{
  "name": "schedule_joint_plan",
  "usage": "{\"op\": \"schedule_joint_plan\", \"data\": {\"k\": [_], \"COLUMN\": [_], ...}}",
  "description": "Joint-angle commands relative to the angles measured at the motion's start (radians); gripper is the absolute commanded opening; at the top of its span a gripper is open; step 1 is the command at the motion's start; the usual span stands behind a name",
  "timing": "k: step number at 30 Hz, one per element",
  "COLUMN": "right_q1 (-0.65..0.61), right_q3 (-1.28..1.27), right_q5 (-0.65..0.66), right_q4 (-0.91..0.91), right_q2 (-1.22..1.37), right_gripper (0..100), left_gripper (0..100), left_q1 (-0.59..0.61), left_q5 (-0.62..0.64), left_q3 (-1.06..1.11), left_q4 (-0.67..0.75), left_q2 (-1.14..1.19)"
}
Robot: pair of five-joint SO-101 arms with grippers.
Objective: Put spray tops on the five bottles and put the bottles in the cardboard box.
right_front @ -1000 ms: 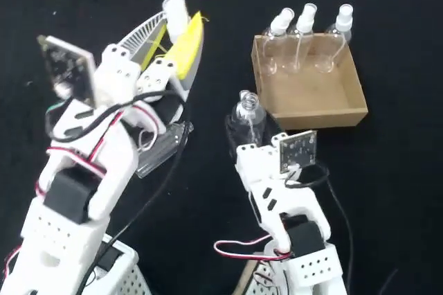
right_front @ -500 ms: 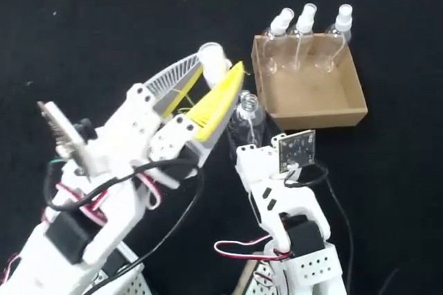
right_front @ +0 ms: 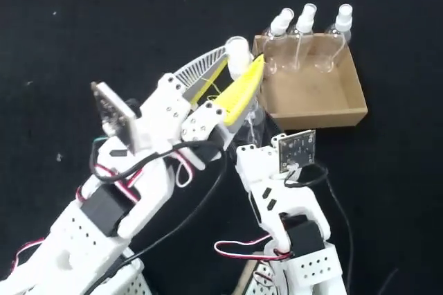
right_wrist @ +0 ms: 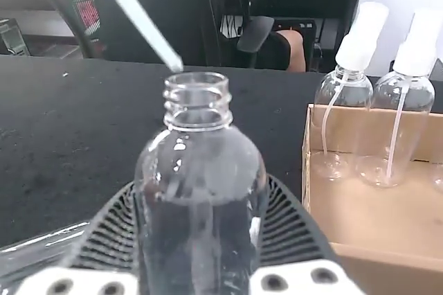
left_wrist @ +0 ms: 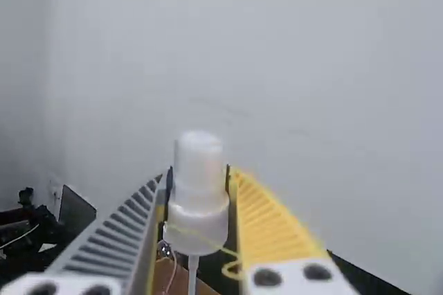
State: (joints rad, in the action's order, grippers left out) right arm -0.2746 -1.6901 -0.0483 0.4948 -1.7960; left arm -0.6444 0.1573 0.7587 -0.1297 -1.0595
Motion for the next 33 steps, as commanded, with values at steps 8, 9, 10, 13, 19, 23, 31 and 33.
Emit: {"op": "schedule_joint_plan", "data": {"k": [8,9,10,13,19,23,31,33], "right_q1": [-0.011,-0.009,-0.009,-0.008,-0.008,-0.008,-0.008,-0.008], "right_q3": [0.007,0.007,0.007,0.007,0.007,0.007,0.007,0.007], "right_q5": [-0.003,-0.003,-0.003,-0.003,-0.003,-0.003,-0.003,-0.003], "right_q4": [-0.005,-0.005,-0.005,-0.026,-0.052,-0.049,-0.048,-0.048], "right_q2": [-0.099,-0.099,-0.099,-0.099,-0.099,-0.099,-0.099,-0.099], "right_gripper": [1.1,1.1,1.1,1.1,1.1,1.1,1.1,1.1], "left_gripper": [3,3,3,3,3,3,3,7], "left_q1": [-0.012,-0.005,0.007,0.042,0.042,0.028,0.035,0.035], "left_q5": [0.008,0.006,0.008,0.012,0.014,0.014,0.014,0.014], "left_q3": [-0.024,-0.021,-0.01,0.019,-0.027,-0.188,-0.312,-0.311], "left_q4": [0.014,0.014,0.014,0.012,-0.041,-0.235,-0.445,-0.473], "left_q2": [0.074,0.074,0.074,0.078,0.199,0.347,0.402,0.405]}}
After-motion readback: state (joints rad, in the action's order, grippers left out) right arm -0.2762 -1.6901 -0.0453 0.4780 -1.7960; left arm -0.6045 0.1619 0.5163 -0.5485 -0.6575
